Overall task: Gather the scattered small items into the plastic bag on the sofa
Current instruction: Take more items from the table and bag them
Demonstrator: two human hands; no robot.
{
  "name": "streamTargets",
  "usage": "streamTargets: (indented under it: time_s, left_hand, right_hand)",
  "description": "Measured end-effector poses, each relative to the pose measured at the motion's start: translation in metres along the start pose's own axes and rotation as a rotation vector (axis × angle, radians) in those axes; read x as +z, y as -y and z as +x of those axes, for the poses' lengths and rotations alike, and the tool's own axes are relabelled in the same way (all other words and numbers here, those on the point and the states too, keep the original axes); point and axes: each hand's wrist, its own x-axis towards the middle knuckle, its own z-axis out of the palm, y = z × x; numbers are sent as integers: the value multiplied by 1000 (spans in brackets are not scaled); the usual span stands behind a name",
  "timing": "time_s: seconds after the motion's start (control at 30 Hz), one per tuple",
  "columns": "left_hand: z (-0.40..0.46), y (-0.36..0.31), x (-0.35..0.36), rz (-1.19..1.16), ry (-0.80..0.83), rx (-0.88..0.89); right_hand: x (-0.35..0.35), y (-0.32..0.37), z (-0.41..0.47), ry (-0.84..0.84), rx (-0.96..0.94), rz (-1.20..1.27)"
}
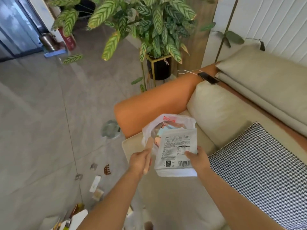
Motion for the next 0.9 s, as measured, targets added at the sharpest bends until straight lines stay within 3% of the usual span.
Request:
streamTargets:
  time_s: [0.17,0.43,0.77,0.9]
  left_hand:
    - [75,-28,26,71,32,-58]
    - [209,-54,55,482,2,17]
    - [303,-23,104,621,47,39]
    - [319,-9,122,664,-54,106]
  right_hand:
    - [30,18,62,-66,48,-42]
    - [85,12,167,-86,143,-160]
    - [117,-18,251,-121,194,-245]
    - [117,-31,271,-125,178,-227]
